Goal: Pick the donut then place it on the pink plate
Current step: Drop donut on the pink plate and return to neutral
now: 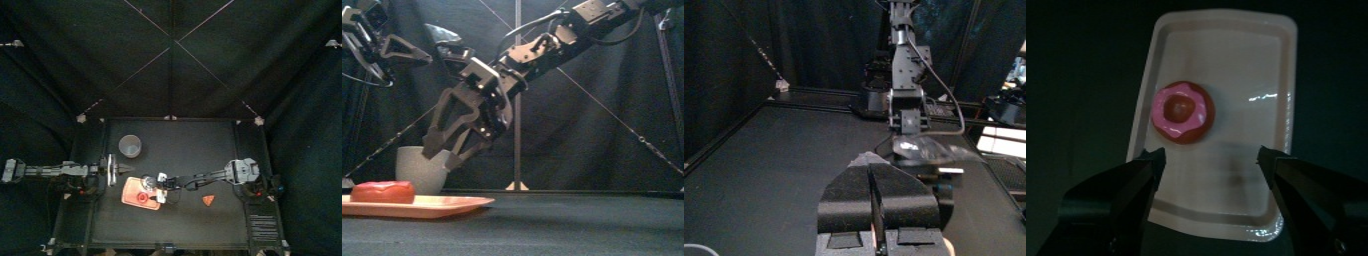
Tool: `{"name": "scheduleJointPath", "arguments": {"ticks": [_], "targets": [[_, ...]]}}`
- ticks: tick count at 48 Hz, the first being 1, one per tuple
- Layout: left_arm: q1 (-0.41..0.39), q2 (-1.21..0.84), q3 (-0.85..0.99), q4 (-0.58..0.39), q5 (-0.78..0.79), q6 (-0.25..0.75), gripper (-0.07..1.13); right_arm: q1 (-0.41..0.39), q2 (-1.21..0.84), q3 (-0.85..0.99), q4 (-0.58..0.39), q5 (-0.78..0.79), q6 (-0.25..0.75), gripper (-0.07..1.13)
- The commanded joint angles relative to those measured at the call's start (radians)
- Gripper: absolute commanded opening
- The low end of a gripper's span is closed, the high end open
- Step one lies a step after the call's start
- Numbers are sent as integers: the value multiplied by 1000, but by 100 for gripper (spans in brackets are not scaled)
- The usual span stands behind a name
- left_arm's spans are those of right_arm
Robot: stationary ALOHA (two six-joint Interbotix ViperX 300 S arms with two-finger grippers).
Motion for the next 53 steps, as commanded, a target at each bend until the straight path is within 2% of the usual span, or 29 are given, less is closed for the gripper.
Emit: {"name": "scheduleJointPath", "arguments": {"ticks": [1,16,42,53], "targets": [[-3,5,-11,-3,-9,-2,5,-17,-117,86,28,-54,-2,105],[-3,5,11,-23,-8,-2,5,-51,-316,362,129,-153,-5,105],[-5,5,21,-25,-9,0,5,-86,-749,762,72,-626,-8,105],[-37,5,37,-25,-8,0,5,-80,-836,857,86,-696,-5,105]]}}
